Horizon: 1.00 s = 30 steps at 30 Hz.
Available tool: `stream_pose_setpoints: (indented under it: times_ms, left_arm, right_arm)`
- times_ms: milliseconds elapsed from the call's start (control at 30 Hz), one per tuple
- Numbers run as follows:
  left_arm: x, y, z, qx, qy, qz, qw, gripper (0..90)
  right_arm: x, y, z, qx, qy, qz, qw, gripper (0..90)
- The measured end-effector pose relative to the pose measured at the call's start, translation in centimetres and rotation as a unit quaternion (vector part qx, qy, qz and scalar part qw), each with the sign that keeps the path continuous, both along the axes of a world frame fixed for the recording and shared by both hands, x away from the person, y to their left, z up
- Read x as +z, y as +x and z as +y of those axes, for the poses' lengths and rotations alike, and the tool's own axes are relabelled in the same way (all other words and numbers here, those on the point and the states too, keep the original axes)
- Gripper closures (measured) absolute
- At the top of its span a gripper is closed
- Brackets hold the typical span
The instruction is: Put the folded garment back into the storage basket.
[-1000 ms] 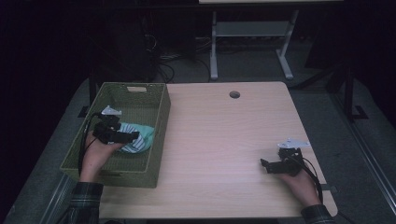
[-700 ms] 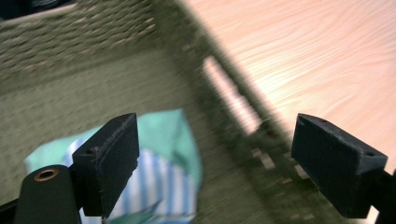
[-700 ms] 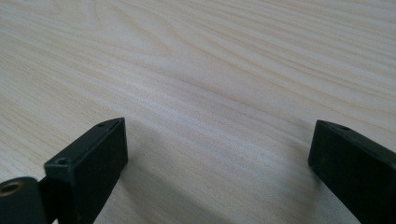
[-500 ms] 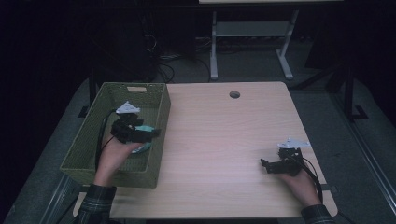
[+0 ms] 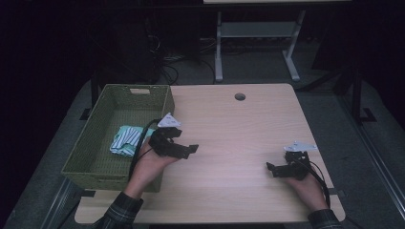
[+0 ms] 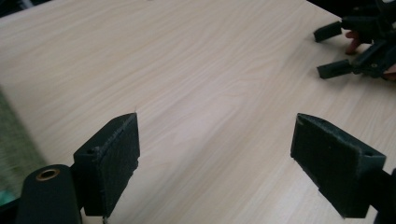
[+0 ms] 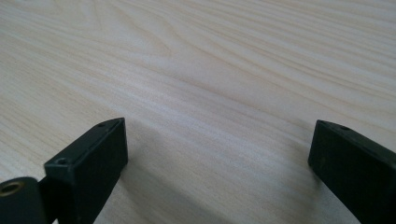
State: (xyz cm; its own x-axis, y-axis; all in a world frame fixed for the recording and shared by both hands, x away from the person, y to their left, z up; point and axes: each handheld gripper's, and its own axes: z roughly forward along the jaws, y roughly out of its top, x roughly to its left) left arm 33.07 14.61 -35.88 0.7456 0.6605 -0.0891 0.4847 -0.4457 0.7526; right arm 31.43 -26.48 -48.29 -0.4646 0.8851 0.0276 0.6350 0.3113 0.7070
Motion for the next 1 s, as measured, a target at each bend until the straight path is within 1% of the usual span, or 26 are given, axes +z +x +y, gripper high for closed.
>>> stream_pose_setpoints:
  times_ms: [67, 133, 200, 267, 433, 667, 767, 833, 900, 1000]
  left_arm:
    - [-0.6, -0.2, -0.9, -0.007, -0.001, 0.0, 1.0, 15.1]
    - [-1.2, -0.4, -1.7, -0.014, 0.008, 0.0, 0.9999, 15.1]
    - [-1.9, -0.5, -2.3, -0.02, 0.01, 0.0, 0.9998, 15.1]
    - [-2.7, -0.6, -2.9, -0.023, 0.015, 0.006, 0.9996, 15.0]
    - [-4.6, -0.7, -4.2, -0.032, 0.031, 0.01, 0.999, 15.0]
    - [-6.9, -0.8, -5.6, -0.038, 0.048, 0.016, 0.998, 14.9]
    - [-7.9, -0.7, -6.0, -0.044, 0.061, 0.017, 0.9971, 14.8]
    - [-8.5, -0.7, -6.2, -0.043, 0.063, 0.019, 0.9969, 14.6]
    - [-9.0, -0.6, -6.3, -0.043, 0.065, 0.027, 0.9966, 14.6]
    - [-9.7, -0.5, -6.4, -0.041, 0.068, 0.033, 0.9963, 14.4]
  right_arm:
    - [0.0, 0.0, 0.0, 0.0, 0.0, 0.0, 1.0, 4.3]
    - [0.0, 0.0, 0.0, 0.0, 0.0, 0.0, 1.0, 4.3]
    - [0.0, 0.0, 0.0, 0.0, 0.0, 0.0, 1.0, 4.3]
    - [0.0, 0.0, 0.0, 0.0, 0.0, 0.0, 1.0, 4.3]
    - [0.0, 0.0, 0.0, 0.001, 0.0, 0.0, 1.0, 4.3]
    - [0.0, 0.0, 0.0, 0.002, -0.001, 0.0, 1.0, 4.3]
    - [0.0, 0.0, 0.0, 0.001, -0.001, 0.0, 1.0, 4.3]
    - [0.0, 0.0, 0.0, 0.002, -0.001, 0.0, 1.0, 4.3]
    - [0.0, 0.0, 0.0, 0.003, -0.001, 0.0, 1.0, 4.3]
    - [0.0, 0.0, 0.0, 0.003, -0.001, -0.001, 1.0, 4.3]
